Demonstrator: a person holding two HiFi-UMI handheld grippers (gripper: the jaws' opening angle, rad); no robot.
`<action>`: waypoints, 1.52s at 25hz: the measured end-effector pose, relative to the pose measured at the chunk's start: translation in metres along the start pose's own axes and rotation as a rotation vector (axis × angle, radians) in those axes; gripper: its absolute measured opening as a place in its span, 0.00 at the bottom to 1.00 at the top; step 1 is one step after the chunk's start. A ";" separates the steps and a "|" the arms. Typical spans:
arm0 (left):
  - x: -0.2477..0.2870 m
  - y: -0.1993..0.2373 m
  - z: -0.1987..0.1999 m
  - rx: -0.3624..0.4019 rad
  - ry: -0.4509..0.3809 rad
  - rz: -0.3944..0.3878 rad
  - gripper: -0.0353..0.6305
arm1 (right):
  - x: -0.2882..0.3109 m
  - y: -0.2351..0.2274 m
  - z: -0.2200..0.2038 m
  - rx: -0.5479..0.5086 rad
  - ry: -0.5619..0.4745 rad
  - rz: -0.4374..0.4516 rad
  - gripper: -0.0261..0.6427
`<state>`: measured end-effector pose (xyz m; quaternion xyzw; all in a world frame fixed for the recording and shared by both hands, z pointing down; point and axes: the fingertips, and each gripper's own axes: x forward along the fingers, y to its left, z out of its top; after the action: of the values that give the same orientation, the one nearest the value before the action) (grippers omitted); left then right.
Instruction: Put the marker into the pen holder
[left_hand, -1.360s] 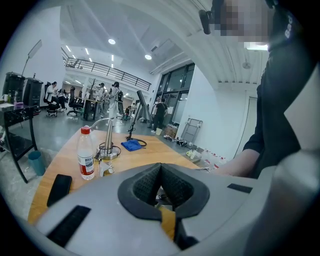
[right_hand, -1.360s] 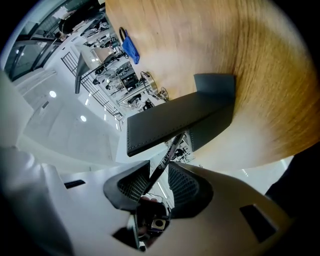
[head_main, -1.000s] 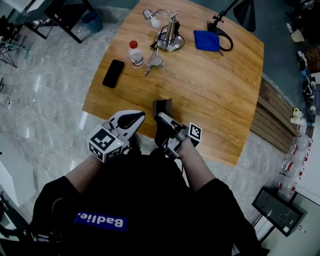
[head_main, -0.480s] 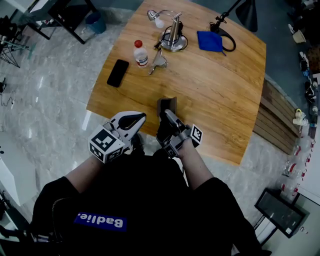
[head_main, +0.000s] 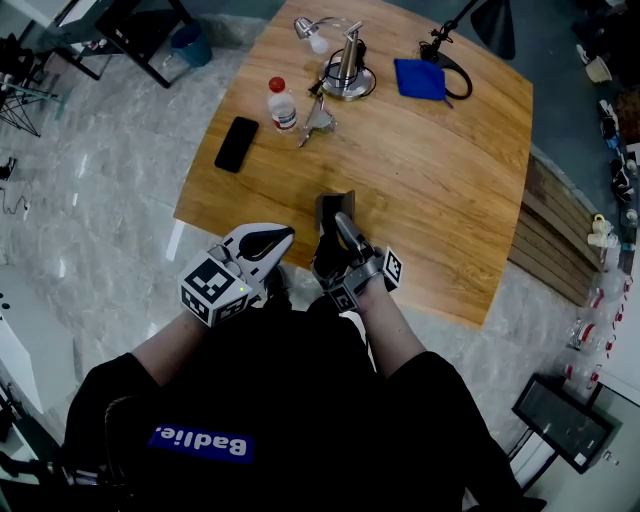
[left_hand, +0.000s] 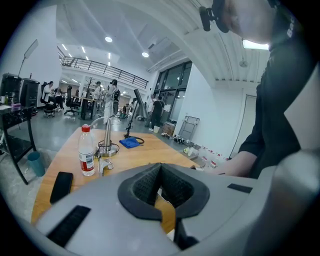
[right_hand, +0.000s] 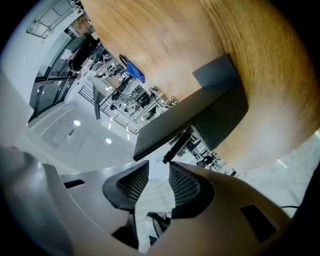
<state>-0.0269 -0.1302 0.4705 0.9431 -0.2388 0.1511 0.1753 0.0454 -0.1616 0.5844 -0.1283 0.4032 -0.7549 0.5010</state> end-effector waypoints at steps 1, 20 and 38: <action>0.000 -0.001 0.000 0.001 -0.001 -0.002 0.06 | 0.000 0.002 -0.003 0.000 0.007 0.010 0.21; -0.031 -0.021 0.006 0.037 -0.081 -0.146 0.07 | -0.013 0.040 -0.091 -0.256 0.044 0.053 0.21; -0.042 -0.119 0.001 0.082 -0.118 -0.052 0.07 | -0.092 0.108 -0.163 -0.958 0.261 0.046 0.08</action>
<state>-0.0021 -0.0154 0.4235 0.9626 -0.2178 0.1002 0.1260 0.0608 -0.0231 0.4193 -0.2398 0.7668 -0.4835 0.3475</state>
